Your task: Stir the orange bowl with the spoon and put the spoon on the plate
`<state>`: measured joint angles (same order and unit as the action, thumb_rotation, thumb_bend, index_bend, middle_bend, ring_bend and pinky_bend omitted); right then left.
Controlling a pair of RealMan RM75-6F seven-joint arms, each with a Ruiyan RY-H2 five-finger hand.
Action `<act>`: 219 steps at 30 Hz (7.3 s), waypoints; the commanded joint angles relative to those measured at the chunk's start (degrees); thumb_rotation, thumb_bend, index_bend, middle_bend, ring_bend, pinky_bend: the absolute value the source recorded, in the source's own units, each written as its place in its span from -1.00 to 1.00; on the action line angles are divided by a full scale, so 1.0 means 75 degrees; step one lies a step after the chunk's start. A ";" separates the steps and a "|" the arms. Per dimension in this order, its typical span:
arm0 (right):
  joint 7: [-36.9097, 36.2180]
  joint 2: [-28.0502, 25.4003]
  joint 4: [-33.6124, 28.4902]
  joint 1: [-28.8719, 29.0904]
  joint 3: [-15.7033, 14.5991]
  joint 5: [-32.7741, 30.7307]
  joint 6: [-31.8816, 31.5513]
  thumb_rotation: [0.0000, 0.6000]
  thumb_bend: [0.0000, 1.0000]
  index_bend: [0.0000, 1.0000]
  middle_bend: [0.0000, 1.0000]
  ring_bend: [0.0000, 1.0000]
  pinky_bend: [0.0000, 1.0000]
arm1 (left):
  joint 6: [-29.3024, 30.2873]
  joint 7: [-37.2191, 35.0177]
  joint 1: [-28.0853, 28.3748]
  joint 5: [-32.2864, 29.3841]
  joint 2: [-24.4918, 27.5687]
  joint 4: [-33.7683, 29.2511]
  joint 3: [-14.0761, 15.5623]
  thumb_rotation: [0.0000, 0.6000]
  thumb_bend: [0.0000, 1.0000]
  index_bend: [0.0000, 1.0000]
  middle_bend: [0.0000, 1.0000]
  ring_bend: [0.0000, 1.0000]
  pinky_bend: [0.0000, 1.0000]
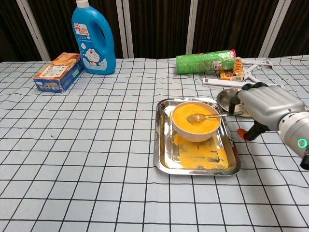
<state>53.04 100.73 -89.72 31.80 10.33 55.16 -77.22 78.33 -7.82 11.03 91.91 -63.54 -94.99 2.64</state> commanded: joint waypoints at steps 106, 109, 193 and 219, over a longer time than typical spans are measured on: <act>-0.0083 0.0246 0.0375 0.0463 0.0303 -0.0027 0.0172 1.00 -0.03 0.06 -0.13 -0.66 -1.00 | -0.0011 0.0008 0.0001 -0.0028 0.0000 -0.0018 -0.0012 1.00 -1.00 -1.00 -1.00 -1.00 -1.00; -0.0090 0.0262 0.0383 0.0469 0.0315 -0.0048 0.0175 1.00 -0.01 0.06 -0.13 -0.66 -1.00 | -0.0011 0.0004 0.0001 -0.0033 0.0002 -0.0020 -0.0014 1.00 -1.00 -1.00 -1.00 -1.00 -1.00; 0.2519 -0.0036 0.1198 0.1194 -0.0873 0.2918 0.0098 1.00 0.00 0.32 0.15 -0.40 -1.00 | 0.0000 -0.0045 0.0004 -0.0002 0.0011 -0.0013 -0.0006 1.00 -1.00 -1.00 -1.00 -1.00 -1.00; 0.3317 -0.0185 0.1538 0.0998 -0.0966 0.3262 0.0275 1.00 0.00 0.33 0.16 -0.40 -1.00 | 0.0018 -0.0041 0.0001 0.0010 0.0013 -0.0026 -0.0005 1.00 -1.00 -1.00 -1.00 -1.00 -1.00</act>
<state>77.79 99.33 -78.31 39.38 2.96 79.72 -75.21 78.46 -8.13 11.04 91.98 -63.44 -95.18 2.60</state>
